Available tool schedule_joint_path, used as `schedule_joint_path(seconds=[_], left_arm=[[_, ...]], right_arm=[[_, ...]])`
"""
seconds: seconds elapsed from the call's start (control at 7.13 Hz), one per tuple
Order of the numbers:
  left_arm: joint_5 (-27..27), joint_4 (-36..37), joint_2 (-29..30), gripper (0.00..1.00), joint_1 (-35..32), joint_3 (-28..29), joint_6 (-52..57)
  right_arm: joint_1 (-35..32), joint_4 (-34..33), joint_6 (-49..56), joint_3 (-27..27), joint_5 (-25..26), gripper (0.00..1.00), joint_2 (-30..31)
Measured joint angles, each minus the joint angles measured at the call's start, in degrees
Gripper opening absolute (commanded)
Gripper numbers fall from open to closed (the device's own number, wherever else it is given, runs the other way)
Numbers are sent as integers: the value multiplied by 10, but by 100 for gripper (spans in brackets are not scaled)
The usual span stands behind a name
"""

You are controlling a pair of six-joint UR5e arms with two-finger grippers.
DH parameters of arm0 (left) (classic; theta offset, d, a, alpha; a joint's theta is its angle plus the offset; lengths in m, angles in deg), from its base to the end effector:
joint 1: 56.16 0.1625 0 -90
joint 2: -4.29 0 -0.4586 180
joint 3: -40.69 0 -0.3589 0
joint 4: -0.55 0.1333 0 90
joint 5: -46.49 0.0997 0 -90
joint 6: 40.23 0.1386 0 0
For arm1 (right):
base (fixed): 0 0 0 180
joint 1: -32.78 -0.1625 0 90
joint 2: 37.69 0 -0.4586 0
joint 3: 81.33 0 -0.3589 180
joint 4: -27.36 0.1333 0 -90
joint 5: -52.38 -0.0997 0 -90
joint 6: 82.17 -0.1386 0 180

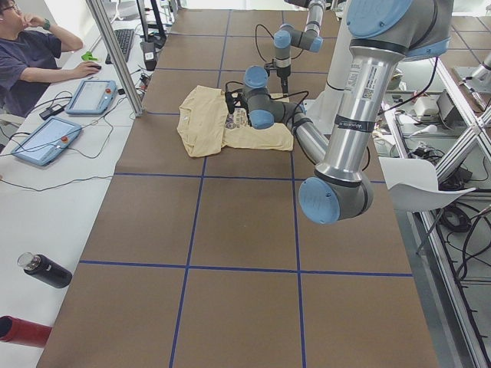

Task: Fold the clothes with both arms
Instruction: 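Position both grippers at the hem corners nearest the robot and grasp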

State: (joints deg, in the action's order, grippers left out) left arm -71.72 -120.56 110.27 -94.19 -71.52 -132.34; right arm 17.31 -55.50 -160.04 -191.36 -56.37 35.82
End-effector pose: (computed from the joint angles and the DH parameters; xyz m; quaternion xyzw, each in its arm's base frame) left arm 0.3976 -0.3971 0.3314 -0.0207 0.5864 -0.1436 0.7969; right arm -0.5366 -0.2406 0.4148 -0.0593 -0.3924 -0.0339 0.9173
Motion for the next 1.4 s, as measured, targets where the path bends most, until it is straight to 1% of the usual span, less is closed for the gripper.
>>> schedule_joint_path(seconds=[0.14, 0.28, 0.42, 0.84, 1.12, 1.26, 1.4], left_arm=[[0, 0, 0, 100, 0, 0, 0], [0, 0, 0, 100, 0, 0, 0], [0, 0, -1, 100, 0, 0, 0], [0, 0, -4, 100, 0, 1, 0], [10, -1, -29, 100, 4, -3, -1], [32, -2, -50, 100, 20, -6, -2], [68, -1, -71, 100, 57, -7, -6]], right_arm=[[0, 0, 0, 1, -1, 24, 0], [0, 1, 0, 1, -4, 9, 0], [-1, 2, 0, 1, -11, 0, 0], [-5, 3, 0, -11, -32, 0, 0], [-14, 3, -1, -21, -33, 0, 0], [-17, 3, -1, -26, -32, 0, 0], [-19, 4, -1, -27, -31, 0, 0]])
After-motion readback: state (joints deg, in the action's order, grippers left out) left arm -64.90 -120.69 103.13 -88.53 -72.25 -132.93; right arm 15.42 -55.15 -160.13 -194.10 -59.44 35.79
